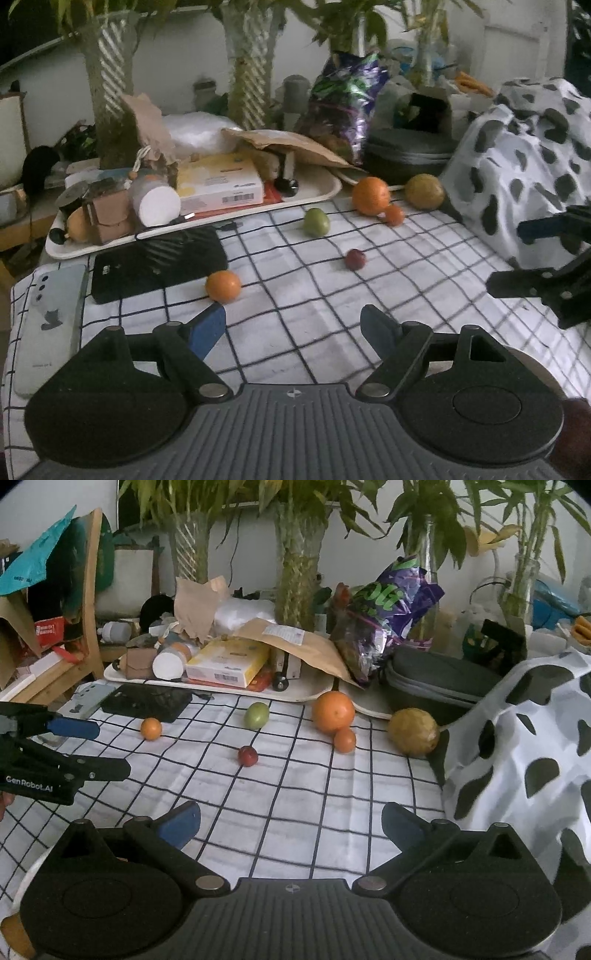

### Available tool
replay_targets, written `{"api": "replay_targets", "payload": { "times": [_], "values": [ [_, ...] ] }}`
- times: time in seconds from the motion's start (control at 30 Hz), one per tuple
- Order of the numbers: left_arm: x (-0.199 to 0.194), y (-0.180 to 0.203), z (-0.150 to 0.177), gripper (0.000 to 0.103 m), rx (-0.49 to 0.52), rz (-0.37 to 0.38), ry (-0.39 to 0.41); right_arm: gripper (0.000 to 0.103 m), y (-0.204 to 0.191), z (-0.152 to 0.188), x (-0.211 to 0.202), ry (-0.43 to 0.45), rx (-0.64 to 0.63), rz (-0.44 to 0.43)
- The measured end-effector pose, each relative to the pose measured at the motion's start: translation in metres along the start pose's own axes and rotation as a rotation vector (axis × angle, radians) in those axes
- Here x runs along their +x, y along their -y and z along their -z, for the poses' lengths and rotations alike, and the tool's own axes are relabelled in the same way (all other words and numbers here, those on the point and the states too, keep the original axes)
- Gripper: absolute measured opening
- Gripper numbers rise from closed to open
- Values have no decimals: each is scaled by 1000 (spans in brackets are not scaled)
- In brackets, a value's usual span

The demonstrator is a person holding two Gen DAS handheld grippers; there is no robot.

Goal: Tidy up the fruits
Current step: 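Move the left gripper to the small orange fruit and close on it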

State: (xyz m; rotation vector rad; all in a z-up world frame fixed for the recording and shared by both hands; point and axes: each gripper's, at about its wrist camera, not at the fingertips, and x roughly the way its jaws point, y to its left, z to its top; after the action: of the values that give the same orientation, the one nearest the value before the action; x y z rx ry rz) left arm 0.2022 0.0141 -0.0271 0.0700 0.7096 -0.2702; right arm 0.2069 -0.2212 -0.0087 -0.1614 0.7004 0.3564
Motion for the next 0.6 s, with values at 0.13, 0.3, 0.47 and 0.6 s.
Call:
{"api": "replay_targets", "payload": {
  "times": [0.13,0.3,0.47,0.6],
  "values": [
    [12,-11,-6,79,-25,-14,-10,103,1,-6,16,-12,-16,-1],
    [26,-22,-12,78,-33,-12,-14,103,-2,-14,33,-22,-44,-2],
    [41,-33,-15,65,-49,-28,-39,103,-4,-23,51,-33,-59,-13],
    [52,-44,-17,56,-67,-33,-53,103,-6,-28,65,-42,-87,-14]
  ]
}}
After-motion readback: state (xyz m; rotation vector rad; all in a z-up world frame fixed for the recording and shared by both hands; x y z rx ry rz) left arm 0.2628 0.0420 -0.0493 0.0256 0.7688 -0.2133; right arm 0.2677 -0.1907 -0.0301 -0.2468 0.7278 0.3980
